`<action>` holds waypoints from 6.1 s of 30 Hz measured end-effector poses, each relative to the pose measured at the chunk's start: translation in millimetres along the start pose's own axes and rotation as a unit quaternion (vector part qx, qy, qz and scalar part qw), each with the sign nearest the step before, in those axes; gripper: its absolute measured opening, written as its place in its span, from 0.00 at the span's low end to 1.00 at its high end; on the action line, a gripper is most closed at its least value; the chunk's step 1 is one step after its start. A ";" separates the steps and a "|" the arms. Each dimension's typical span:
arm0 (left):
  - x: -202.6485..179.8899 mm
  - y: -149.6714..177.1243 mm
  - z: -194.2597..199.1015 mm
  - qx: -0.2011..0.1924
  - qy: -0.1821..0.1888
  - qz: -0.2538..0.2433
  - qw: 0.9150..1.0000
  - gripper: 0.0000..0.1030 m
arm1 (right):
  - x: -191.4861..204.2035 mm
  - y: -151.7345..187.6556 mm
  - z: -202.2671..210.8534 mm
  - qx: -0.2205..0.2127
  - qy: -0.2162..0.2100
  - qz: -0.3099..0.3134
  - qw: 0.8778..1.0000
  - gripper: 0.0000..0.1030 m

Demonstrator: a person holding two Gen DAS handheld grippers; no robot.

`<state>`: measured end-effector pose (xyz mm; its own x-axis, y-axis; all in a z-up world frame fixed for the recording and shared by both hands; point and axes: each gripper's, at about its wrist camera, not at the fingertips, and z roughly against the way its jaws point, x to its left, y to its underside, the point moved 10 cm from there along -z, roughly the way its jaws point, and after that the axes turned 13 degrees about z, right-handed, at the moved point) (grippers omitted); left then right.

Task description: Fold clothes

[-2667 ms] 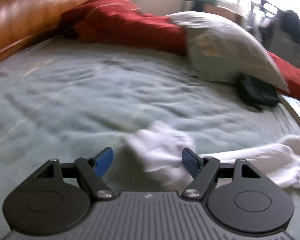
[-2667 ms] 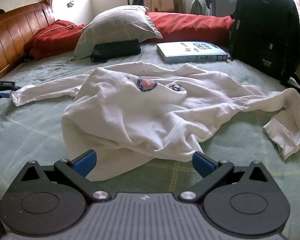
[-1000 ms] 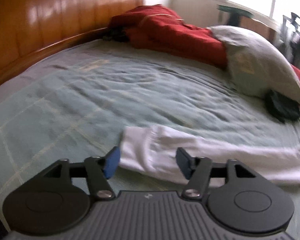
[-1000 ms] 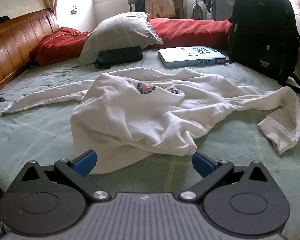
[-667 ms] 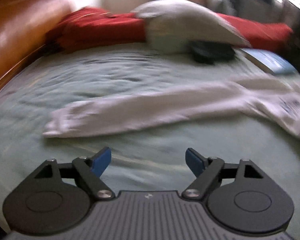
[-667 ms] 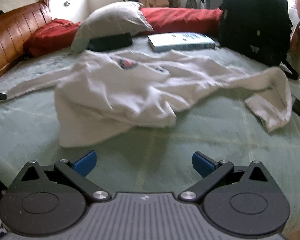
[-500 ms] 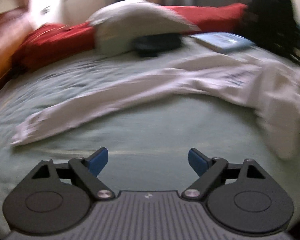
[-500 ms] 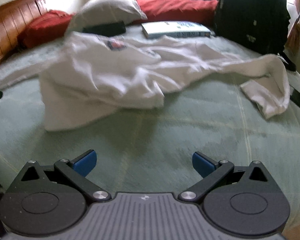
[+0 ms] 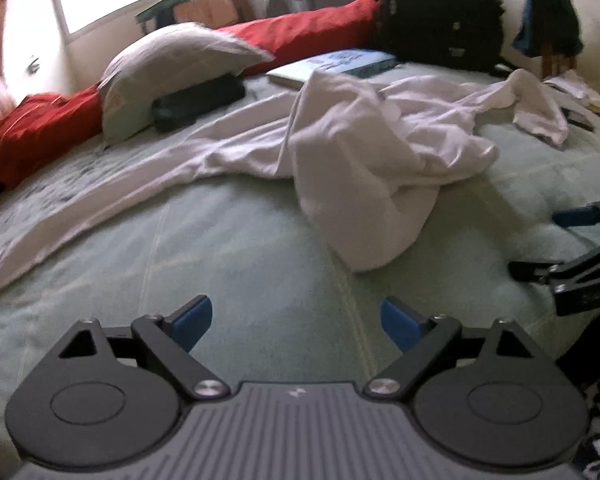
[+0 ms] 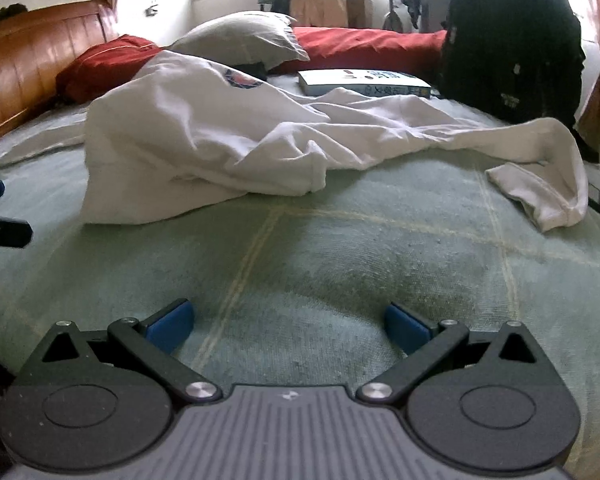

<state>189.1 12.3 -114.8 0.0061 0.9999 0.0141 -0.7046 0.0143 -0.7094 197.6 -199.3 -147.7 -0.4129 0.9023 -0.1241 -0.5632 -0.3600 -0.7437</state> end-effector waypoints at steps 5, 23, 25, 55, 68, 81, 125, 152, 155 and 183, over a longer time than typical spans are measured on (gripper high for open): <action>27.7 6.9 3.4 0.001 -0.046 0.013 0.999 0.89 | 9.0 -23.8 10.4 0.007 0.001 0.029 1.000 1.00; 95.6 2.8 12.2 -0.024 -0.062 0.076 0.995 0.91 | 115.4 -114.8 -65.0 0.002 0.045 0.243 0.969 1.00; 97.2 2.2 9.4 -0.023 -0.058 0.079 0.995 0.91 | 99.1 -120.8 -62.2 -0.001 0.064 0.237 0.969 1.00; 25.8 1.7 -12.4 -0.011 0.051 0.030 0.998 0.91 | 8.6 -90.4 -21.4 -0.042 -0.011 0.173 0.984 1.00; 14.0 11.0 -26.7 0.021 0.049 0.028 0.998 0.91 | -4.6 -62.2 -51.5 -0.048 -0.116 0.065 0.990 1.00; 17.3 13.4 -25.0 0.022 0.039 0.032 0.998 0.92 | 10.3 -75.1 -48.3 -0.058 -0.164 0.075 0.982 0.65; 8.0 10.5 8.0 -0.009 0.028 0.003 1.000 0.92 | 11.9 -63.3 59.2 -0.037 -0.112 0.085 0.989 0.48; 39.4 -8.7 -24.9 -0.005 0.018 0.025 1.000 0.93 | -62.9 -150.9 -84.0 0.001 0.013 0.064 0.998 0.53; 35.2 -8.3 -27.5 -0.002 0.024 0.021 1.000 0.93 | -83.5 -146.7 -89.9 0.015 0.016 0.032 0.999 0.53; -109.8 -44.9 -93.9 -0.054 0.138 -0.006 0.989 1.00 | -42.3 -1.8 30.8 -0.034 -0.041 -0.062 0.997 0.89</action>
<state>286.7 -97.5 -150.7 0.2183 0.9630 -0.1583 -0.6233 0.0128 -0.7819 194.1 -244.1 -120.9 -0.4006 0.9160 0.0238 -0.5655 -0.2267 -0.7930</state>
